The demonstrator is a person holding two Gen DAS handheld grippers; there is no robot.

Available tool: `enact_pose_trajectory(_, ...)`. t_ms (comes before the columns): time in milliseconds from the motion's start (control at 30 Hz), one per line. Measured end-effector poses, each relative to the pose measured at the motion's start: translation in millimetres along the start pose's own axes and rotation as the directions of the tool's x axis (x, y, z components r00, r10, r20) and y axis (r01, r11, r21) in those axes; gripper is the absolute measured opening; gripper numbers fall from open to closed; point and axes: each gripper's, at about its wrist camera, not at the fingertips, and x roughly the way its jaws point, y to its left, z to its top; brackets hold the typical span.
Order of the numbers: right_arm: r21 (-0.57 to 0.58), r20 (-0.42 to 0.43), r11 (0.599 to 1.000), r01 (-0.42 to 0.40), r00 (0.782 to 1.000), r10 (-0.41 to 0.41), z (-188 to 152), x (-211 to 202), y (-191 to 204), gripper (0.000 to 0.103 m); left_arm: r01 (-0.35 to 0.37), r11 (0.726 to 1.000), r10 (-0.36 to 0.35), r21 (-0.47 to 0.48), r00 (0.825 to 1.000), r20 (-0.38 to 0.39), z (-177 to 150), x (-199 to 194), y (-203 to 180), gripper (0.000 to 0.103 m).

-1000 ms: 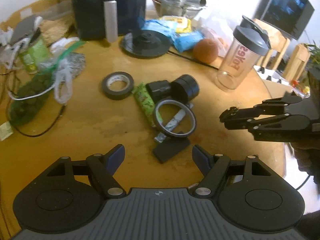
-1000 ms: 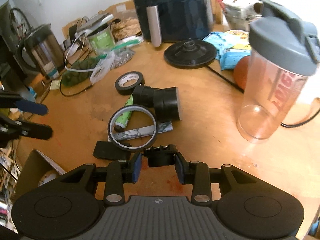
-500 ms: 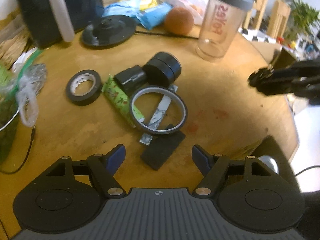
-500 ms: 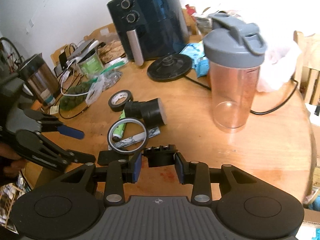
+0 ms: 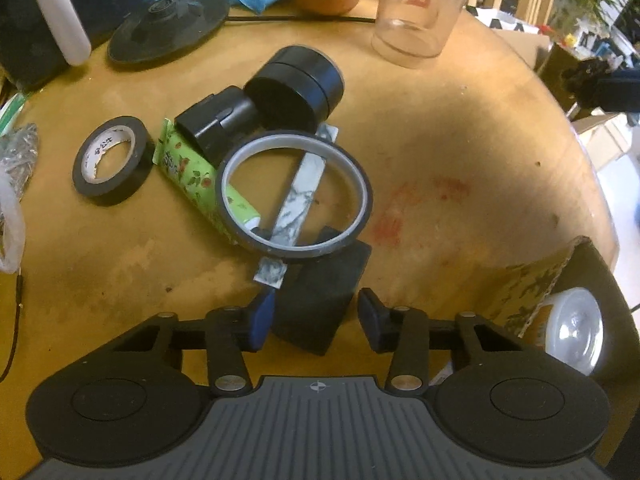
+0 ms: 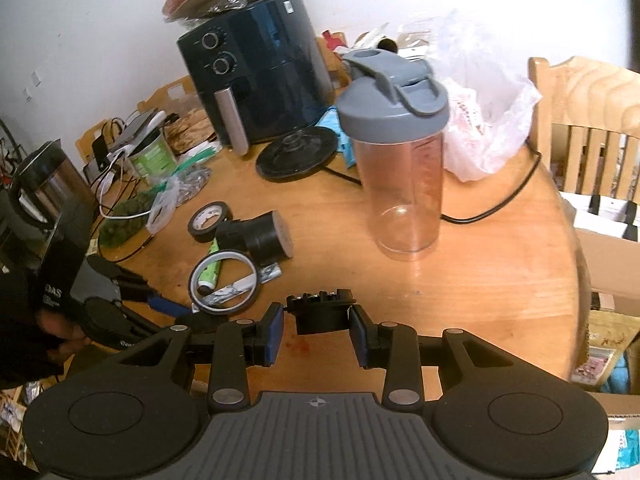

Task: Organize objects
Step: 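Grasp the black rectangular block with the left tool while the right tool holds the connector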

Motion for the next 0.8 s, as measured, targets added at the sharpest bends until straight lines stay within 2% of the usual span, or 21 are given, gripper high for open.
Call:
enact_pose_trajectory(33, 0.002, 0.003, 1.000, 0.003, 1.000, -0.003, -0.1, -0.5, -0.2, 0.038, -0.006, 1.000, 0.006, 0.019, 1.000, 0.000, -0.4, -0.6, -1.5, 0.038)
enact_pose_trajectory(133, 0.004, 0.011, 1.000, 0.008, 1.000, -0.008, 0.1, -2.1, -0.9, 0.038, 0.005, 1.000, -0.004, 0.029, 1.000, -0.009, -1.4, -3.3, -1.1, 0.032)
enact_pose_trajectory(267, 0.008, 0.018, 1.000, 0.009, 1.000, -0.009, 1.3, 0.1, -0.5, 0.038, 0.038, 0.998, -0.037, 0.047, 0.999, -0.009, -5.6, -9.3, -3.7, 0.031)
enact_pose_trajectory(433, 0.005, 0.022, 1.000, 0.005, 1.000, -0.005, 1.8, 0.9, 2.7, 0.038, 0.050, 0.999, -0.050, 0.013, 0.999, -0.006, -11.7, -16.8, 0.0, 0.031)
enact_pose_trajectory(667, -0.009, 0.020, 1.000, -0.004, 1.000, 0.004, 1.5, 0.6, 9.8, 0.038, 0.037, 0.998, -0.036, 0.042, 0.999, -0.037, -14.6, -27.0, -3.9, 0.031)
enact_pose_trajectory(800, -0.019, 0.021, 1.000, -0.014, 1.000, 0.014, 1.4, 0.3, 15.7, 0.038, 0.024, 0.999, -0.023, 0.022, 0.999, -0.047, -20.2, -30.3, -1.8, 0.031)
